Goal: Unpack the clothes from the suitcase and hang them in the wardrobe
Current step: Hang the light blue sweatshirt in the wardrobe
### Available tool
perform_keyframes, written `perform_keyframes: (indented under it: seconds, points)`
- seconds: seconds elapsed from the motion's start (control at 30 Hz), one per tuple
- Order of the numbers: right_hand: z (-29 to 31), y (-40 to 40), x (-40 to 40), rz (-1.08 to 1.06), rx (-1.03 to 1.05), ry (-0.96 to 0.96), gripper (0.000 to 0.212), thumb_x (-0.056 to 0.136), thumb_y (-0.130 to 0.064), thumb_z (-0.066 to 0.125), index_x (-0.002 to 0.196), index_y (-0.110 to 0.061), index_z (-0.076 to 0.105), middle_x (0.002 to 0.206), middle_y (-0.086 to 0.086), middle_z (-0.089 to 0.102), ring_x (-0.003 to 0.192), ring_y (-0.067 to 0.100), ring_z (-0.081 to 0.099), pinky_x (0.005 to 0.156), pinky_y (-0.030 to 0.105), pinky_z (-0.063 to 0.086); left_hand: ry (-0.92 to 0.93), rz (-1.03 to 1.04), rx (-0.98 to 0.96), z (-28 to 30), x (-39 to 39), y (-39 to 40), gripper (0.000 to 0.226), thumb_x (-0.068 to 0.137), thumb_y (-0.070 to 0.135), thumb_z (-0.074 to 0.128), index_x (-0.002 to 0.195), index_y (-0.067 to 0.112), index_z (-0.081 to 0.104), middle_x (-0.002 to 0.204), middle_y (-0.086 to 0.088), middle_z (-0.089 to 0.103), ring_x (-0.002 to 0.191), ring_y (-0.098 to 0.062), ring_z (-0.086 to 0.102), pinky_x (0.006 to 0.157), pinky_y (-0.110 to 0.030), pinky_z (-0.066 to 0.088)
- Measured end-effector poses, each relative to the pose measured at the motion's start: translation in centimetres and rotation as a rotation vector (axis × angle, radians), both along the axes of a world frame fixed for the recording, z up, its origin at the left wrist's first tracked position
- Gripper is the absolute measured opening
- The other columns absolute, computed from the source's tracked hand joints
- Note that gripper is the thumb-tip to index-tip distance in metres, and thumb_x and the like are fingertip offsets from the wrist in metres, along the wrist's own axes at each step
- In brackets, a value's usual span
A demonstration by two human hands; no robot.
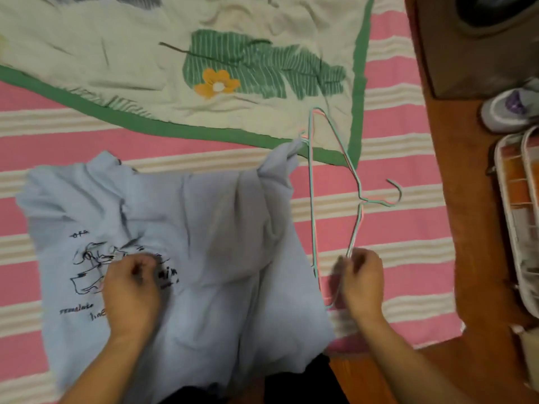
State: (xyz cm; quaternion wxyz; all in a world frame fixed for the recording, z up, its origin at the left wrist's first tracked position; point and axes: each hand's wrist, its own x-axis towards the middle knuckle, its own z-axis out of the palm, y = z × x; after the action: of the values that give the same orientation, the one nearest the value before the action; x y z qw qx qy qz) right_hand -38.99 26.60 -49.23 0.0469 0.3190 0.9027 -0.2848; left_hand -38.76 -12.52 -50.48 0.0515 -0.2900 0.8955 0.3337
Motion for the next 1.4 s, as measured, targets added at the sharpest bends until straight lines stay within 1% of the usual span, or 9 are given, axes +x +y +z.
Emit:
perform_keyframes:
  seconds: [0.1, 0.2, 0.33, 0.43, 0.6, 0.87, 0.93, 1.13, 1.4]
  points:
    - [-1.1, 1.8, -5.4, -0.187, -0.079, 0.051, 0.028, 0.093, -0.027, 0.066, 0.114, -0.009, 0.058, 0.097, 0.007, 0.062, 0.090, 0.028, 0.060, 0.080, 0.033, 0.044, 0.035, 0.143, -0.067, -1.1, -1.3, -0.8, 0.032, 0.079, 0.034, 0.066, 0.102, 0.012, 0.063, 0.104, -0.016, 0.062, 0.103, -0.041, 0.056, 0.094, -0.045, 0.047]
    - [-1.7, 2.5, -9.6, -0.198, 0.018, -0.008, 0.018, 0.096, -0.026, 0.061, 0.102, -0.009, 0.058, 0.093, 0.008, 0.060, 0.091, 0.032, 0.060, 0.073, 0.031, 0.037, 0.090, 0.151, -0.085, 0.0, -4.6, -1.5, 0.066, 0.081, 0.025, 0.074, 0.139, 0.010, 0.045, 0.140, -0.023, 0.041, 0.127, -0.033, 0.038, 0.111, -0.035, 0.034]
    - [-0.1, 3.0, -10.6, -0.128, 0.175, -0.153, 0.019, 0.097, -0.013, 0.054, 0.111, -0.002, 0.061, 0.111, 0.022, 0.066, 0.105, 0.041, 0.062, 0.084, 0.042, 0.048, -0.040, 0.011, -0.183, 1.4, -8.0, -4.1, 0.020, 0.096, 0.019, 0.059, 0.104, 0.003, 0.068, 0.096, -0.029, 0.065, 0.092, -0.046, 0.059, 0.079, -0.049, 0.047]
    - [3.7, 3.1, -9.4, -0.176, 0.097, -0.080, 0.022, 0.096, -0.007, 0.050, 0.116, 0.000, 0.057, 0.114, 0.024, 0.065, 0.106, 0.043, 0.061, 0.083, 0.040, 0.047, -0.054, 0.003, -0.113, 3.7, -7.8, -4.7, 0.025, 0.092, 0.011, 0.068, 0.117, 0.007, 0.070, 0.101, -0.022, 0.071, 0.096, -0.043, 0.063, 0.089, -0.049, 0.051]
    - [13.2, 1.3, -4.7, -0.120, -0.284, 0.067, 0.053, 0.095, 0.015, 0.035, 0.139, -0.009, 0.052, 0.100, 0.014, 0.057, 0.075, 0.028, 0.059, 0.041, 0.005, 0.035, -0.027, -0.075, -0.042, 10.9, -4.0, -4.1, 0.011, 0.093, 0.006, 0.064, 0.096, 0.007, 0.075, 0.098, -0.015, 0.075, 0.094, -0.036, 0.067, 0.082, -0.037, 0.046]
    - [21.9, -2.6, -0.9, -0.060, -0.428, 0.138, 0.035, 0.097, 0.005, 0.045, 0.115, -0.019, 0.063, 0.093, 0.012, 0.057, 0.058, 0.013, 0.051, 0.048, 0.023, 0.042, -0.197, -0.029, 0.176, 17.2, 0.5, -4.5, 0.019, 0.091, 0.012, 0.065, 0.111, 0.012, 0.063, 0.083, -0.005, 0.066, 0.074, -0.028, 0.062, 0.070, -0.037, 0.051]
    - [21.5, -3.7, -1.2, -0.012, -0.419, 0.198, 0.010, 0.100, -0.014, 0.055, 0.104, -0.015, 0.064, 0.081, 0.011, 0.058, 0.062, 0.017, 0.050, 0.056, 0.028, 0.041, -0.227, -0.108, 0.110, 15.3, 0.1, -4.0, 0.028, 0.091, 0.020, 0.067, 0.116, 0.015, 0.057, 0.088, -0.001, 0.064, 0.083, -0.025, 0.060, 0.072, -0.035, 0.046]
    - [13.3, -6.5, -1.4, -0.131, -0.544, 0.269, 0.036, 0.100, -0.026, 0.059, 0.078, 0.003, 0.055, 0.068, 0.018, 0.059, 0.055, 0.020, 0.047, 0.055, 0.034, 0.038, -0.159, -0.179, -0.126, 6.4, -5.3, -2.8, 0.060, 0.088, 0.029, 0.070, 0.136, 0.012, 0.039, 0.134, -0.020, 0.041, 0.114, -0.044, 0.053, 0.089, -0.052, 0.048]
    - [8.3, -7.5, 0.6, -0.339, -0.760, 0.231, 0.029, 0.103, -0.020, 0.053, 0.076, -0.012, 0.058, 0.063, 0.005, 0.057, 0.056, 0.021, 0.046, 0.060, 0.038, 0.041, 0.137, 0.321, 0.082, 4.0, -7.6, -4.7, 0.024, 0.102, 0.019, 0.048, 0.112, 0.005, 0.064, 0.104, -0.014, 0.066, 0.094, -0.031, 0.061, 0.076, -0.034, 0.043]
